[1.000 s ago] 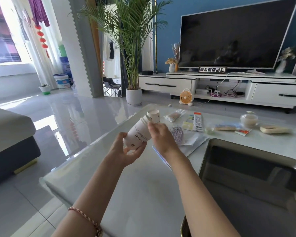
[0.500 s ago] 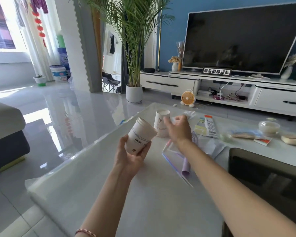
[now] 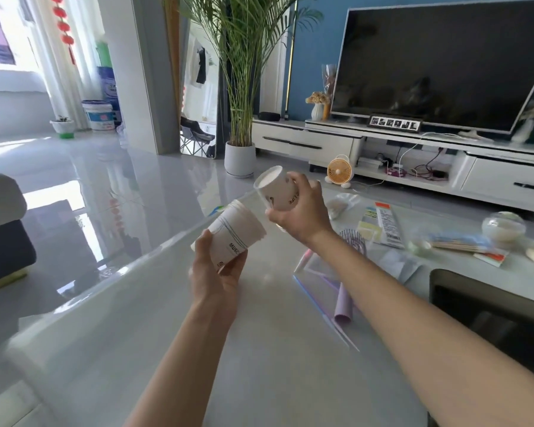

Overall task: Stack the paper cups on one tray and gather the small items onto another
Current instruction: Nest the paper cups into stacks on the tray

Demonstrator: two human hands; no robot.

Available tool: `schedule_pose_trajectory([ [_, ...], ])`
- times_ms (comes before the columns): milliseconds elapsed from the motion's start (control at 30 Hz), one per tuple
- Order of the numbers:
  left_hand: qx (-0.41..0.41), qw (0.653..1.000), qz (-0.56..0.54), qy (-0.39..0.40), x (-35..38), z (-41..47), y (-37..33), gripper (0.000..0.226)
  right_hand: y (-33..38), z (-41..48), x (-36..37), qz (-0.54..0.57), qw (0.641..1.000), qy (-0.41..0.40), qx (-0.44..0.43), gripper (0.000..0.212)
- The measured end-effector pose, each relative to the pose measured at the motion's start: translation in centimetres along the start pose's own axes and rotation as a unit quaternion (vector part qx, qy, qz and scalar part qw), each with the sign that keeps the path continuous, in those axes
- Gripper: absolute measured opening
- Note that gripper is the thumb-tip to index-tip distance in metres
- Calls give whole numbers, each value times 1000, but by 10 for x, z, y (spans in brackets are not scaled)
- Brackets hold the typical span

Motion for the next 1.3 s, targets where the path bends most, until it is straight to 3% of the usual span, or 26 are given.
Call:
schedule_pose_trajectory([
  [133, 32, 995, 91, 36, 10, -16, -24, 12, 51, -36, -15, -148, 959, 230, -73, 76],
  [233, 14, 979, 192, 66, 25, -37, -28, 20, 79, -63, -38, -213, 931, 286, -78, 81],
  [300, -15, 975, 197, 99, 42, -62, -25, 20, 96, -81, -70, -113, 958, 261, -40, 88],
  [400, -79, 966, 189, 155, 66, -107, -3, 20, 115, -112, -116, 177, 971, 161, 14, 61],
  [467, -133, 954, 185, 194, 82, -144, 18, 26, 121, -136, -144, 221, 973, 71, 2, 47],
  [600, -179, 935, 186, 244, 99, -206, 53, 31, 106, -185, -194, 181, 983, -37, 12, 61],
  [700, -181, 931, 154, 276, 102, -244, 72, 43, 96, -219, -233, 154, 983, -100, 25, 46],
  [833, -151, 912, 183, 333, 104, -312, 110, 24, 77, -289, -288, 54, 981, -182, 48, 55],
  [1000, -110, 873, 233, 414, 120, -376, 153, 71, 69, -369, -355, 78, 957, -275, 42, 49],
  [1100, -133, 838, 241, 472, 133, -410, 178, 55, 75, -396, -388, 41, 953, -300, 20, 32],
  [1200, -21, 789, 338, 513, 143, -420, 190, 38, 76, -402, -421, -5, 951, -310, 4, 11],
  [1267, 72, 780, 377, 494, 150, -416, 189, 17, 78, -399, -445, -87, 941, -328, -18, 28],
  [1300, 129, 762, 404, 489, 155, -416, 188, 22, 79, -396, -454, -139, 933, -331, -30, 36],
])
Point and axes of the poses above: each hand's wrist, its own z-axis towards the middle knuckle, its own x-axis out of the palm, y = z × x, the point moved 7 cm from there along z, towards the middle knuckle, and after that the axes turned 8 degrees about z, right-handed, at the moved point
